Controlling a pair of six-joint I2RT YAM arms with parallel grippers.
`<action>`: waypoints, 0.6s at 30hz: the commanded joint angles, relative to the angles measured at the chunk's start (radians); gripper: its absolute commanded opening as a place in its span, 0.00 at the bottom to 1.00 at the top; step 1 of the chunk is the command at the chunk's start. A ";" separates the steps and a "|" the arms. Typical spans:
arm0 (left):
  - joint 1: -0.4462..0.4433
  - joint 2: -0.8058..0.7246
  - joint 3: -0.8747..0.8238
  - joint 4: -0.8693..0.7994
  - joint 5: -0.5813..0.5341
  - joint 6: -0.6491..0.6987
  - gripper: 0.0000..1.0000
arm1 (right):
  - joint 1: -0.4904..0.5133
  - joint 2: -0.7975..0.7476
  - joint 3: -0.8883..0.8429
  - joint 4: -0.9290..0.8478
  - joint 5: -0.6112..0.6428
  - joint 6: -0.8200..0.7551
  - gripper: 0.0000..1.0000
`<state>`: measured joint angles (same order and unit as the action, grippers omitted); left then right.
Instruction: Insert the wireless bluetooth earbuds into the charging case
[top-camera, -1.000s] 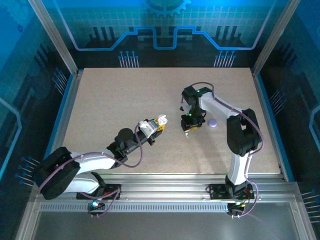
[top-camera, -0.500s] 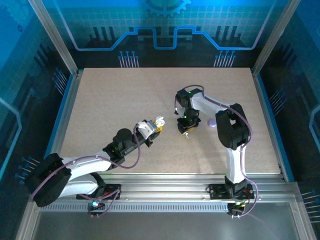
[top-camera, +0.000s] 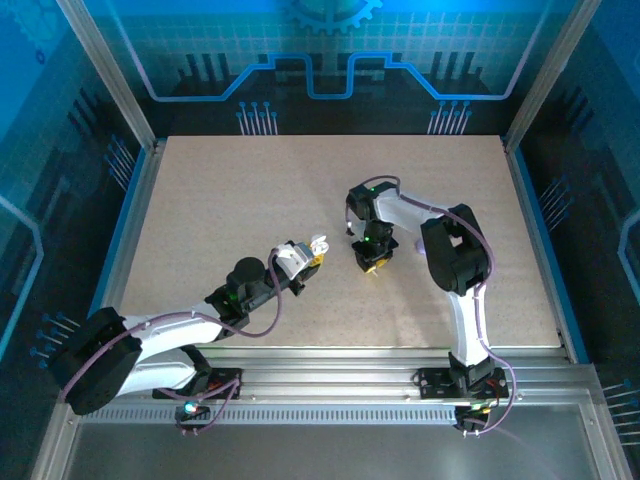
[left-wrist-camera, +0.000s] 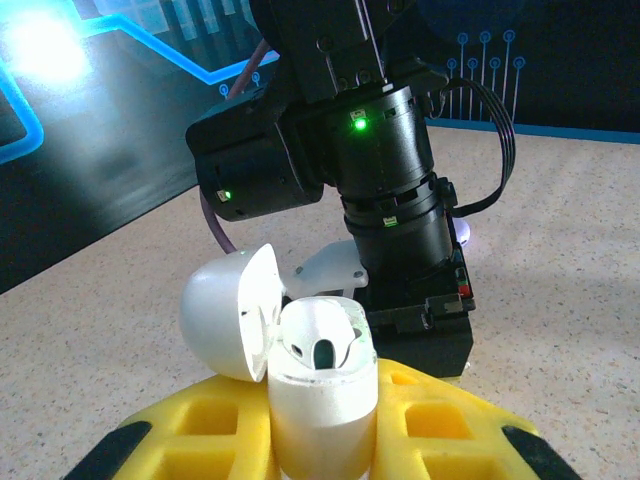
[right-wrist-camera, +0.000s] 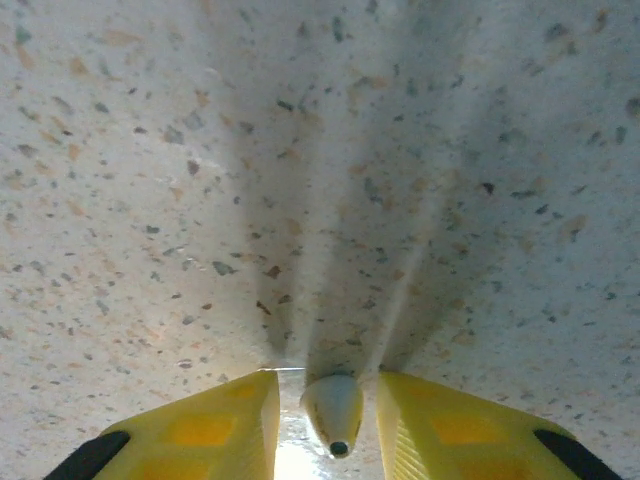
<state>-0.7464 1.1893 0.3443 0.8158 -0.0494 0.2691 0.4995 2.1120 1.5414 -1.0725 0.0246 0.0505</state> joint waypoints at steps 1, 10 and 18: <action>0.001 -0.011 0.003 0.008 -0.012 0.014 0.11 | 0.017 0.024 0.009 -0.007 0.029 -0.009 0.31; 0.002 -0.003 0.009 0.003 -0.008 0.010 0.11 | 0.019 0.031 -0.011 0.021 0.053 -0.005 0.23; 0.002 0.026 0.016 0.012 0.000 0.004 0.11 | 0.017 -0.033 -0.030 0.044 0.044 0.028 0.18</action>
<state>-0.7464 1.1992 0.3443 0.8154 -0.0486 0.2687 0.5056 2.1056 1.5341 -1.0607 0.0639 0.0559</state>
